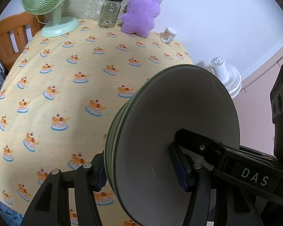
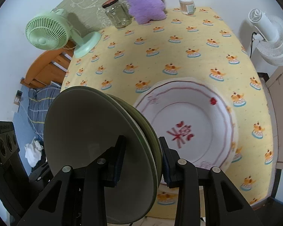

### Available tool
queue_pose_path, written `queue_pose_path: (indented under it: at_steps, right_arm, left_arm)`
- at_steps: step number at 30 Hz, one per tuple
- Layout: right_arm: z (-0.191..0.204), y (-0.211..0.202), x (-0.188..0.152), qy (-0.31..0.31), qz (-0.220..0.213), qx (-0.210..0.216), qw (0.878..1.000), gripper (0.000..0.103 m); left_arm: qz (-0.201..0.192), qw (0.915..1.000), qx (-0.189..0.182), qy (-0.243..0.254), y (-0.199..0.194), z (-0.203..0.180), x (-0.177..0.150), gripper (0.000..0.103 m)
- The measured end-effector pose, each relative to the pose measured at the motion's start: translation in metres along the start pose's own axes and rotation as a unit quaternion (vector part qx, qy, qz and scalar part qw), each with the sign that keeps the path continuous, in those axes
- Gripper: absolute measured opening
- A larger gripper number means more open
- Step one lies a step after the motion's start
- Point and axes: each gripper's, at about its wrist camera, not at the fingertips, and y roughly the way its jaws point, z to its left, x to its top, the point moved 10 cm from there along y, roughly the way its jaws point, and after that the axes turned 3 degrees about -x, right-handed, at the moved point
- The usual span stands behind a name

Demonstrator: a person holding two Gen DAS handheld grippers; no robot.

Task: Organize plates and bowls
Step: 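Lift the nested bowls with both tools and carry them over the plate stack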

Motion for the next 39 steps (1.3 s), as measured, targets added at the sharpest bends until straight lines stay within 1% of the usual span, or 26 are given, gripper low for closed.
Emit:
queue_pose_path:
  at_steps: [8, 21, 27, 39]
  right_arm:
    - [-0.032, 0.002, 0.01, -0.003, 0.009, -0.003, 1.0, 0.038]
    - [-0.073, 0.02, 0.015, -0.011, 0.039, -0.007, 0.999, 0.038]
    - [-0.085, 0.027, 0.015, -0.01, 0.051, -0.012, 0.999, 0.038]
    - [-0.088, 0.028, 0.026, -0.018, 0.038, -0.018, 0.999, 0.038]
  left_arm:
    - [0.001, 0.9999, 0.001, -0.014, 0.026, -0.025, 0.005, 0.058]
    - [0.017, 0.999, 0.003, -0.042, 0.062, -0.043, 0.005, 0.058]
    - [0.027, 0.9982, 0.0, -0.053, 0.076, -0.048, 0.001, 0.058]
    - [0.007, 0.9981, -0.007, -0.06, 0.08, -0.049, 0.008, 0.058]
